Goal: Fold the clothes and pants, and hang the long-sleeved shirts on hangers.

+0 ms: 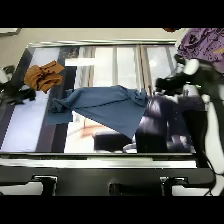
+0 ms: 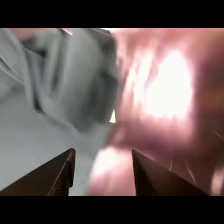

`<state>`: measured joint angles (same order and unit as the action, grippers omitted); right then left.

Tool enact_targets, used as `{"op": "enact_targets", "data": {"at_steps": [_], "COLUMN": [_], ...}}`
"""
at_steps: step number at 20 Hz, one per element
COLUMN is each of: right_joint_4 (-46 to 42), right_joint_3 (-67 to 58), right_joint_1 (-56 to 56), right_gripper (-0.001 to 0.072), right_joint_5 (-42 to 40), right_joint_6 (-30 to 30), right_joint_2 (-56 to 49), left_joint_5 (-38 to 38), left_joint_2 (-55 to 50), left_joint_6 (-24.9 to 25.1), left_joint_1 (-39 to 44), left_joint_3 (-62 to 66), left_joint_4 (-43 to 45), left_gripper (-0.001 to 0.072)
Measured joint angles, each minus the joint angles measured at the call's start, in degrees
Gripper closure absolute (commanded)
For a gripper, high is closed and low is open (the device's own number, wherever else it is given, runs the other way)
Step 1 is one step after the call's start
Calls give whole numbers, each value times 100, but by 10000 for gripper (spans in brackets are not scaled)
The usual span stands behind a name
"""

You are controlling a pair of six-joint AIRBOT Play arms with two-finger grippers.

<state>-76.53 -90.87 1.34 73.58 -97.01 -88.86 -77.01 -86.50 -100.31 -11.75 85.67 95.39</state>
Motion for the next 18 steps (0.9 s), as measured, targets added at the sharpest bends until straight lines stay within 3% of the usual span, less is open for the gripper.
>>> {"op": "enact_targets", "data": {"at_steps": [1,5,9,11,18], "right_joint_4": [280,1631,2938,3331,4581], "right_joint_3": [393,2614,4610,5136,5639], "right_joint_1": [275,914,647,264,-798], "right_gripper": [221,216,214,155,172], "right_joint_5": [17,-70,-721,-1182,-2221], "right_joint_6": [247,1115,1786,1939,2310], "right_joint_2": [271,1268,1733,1779,1261], "left_joint_5": [0,79,157,190,295], "left_joint_2": [236,881,1064,1093,1123], "left_joint_6": [33,96,120,127,131], "left_joint_1": [-205,-824,-994,-1016,-1036], "left_joint_3": [-345,-1554,-2050,-2142,-2227], "left_joint_4": [-101,-448,-588,-616,-649], "left_gripper": [165,166,166,165,166]}}
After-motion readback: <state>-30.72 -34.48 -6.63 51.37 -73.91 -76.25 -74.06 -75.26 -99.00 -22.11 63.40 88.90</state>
